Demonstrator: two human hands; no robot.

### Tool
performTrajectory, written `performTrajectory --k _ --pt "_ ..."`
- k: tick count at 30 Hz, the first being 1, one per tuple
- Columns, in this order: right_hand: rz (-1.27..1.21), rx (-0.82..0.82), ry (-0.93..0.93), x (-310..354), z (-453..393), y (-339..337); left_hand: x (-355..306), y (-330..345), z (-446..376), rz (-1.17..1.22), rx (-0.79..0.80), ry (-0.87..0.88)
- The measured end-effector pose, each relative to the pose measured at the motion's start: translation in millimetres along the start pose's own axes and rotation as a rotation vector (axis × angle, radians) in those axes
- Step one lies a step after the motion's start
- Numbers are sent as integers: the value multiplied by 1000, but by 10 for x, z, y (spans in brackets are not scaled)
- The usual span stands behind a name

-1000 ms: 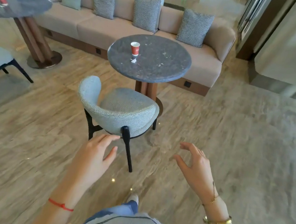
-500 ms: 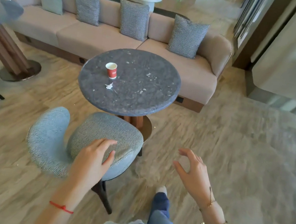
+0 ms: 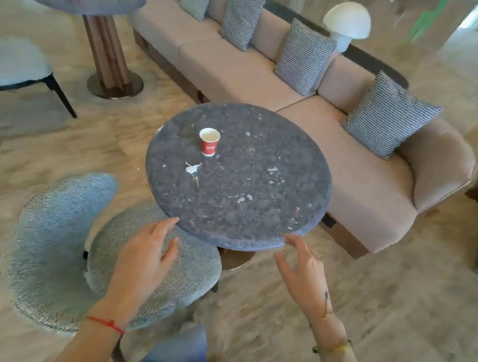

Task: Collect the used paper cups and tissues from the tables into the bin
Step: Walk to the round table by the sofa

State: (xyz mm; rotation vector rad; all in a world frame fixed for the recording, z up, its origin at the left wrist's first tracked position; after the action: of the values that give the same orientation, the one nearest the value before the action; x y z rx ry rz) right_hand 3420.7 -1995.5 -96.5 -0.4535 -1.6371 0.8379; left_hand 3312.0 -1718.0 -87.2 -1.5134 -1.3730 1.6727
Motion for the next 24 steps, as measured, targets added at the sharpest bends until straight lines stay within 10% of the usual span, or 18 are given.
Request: performTrajectory --k 24 --pt "-153 384 -104 269 -3943 2126 1000 1241 -2647 -66 46 -351"
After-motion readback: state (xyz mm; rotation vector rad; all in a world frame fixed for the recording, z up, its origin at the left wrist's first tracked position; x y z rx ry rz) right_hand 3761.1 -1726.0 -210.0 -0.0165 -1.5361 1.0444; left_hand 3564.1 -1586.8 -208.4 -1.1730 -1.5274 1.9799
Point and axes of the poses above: each hand's wrist, its own z-axis away from the middle knuckle, its own y-axis out of the palm, x = y × z, the point moved 9 cm from there along -z, towards the middle knuckle, and after that the axes turned 5 degrees about -z, right-handed, at the moved point
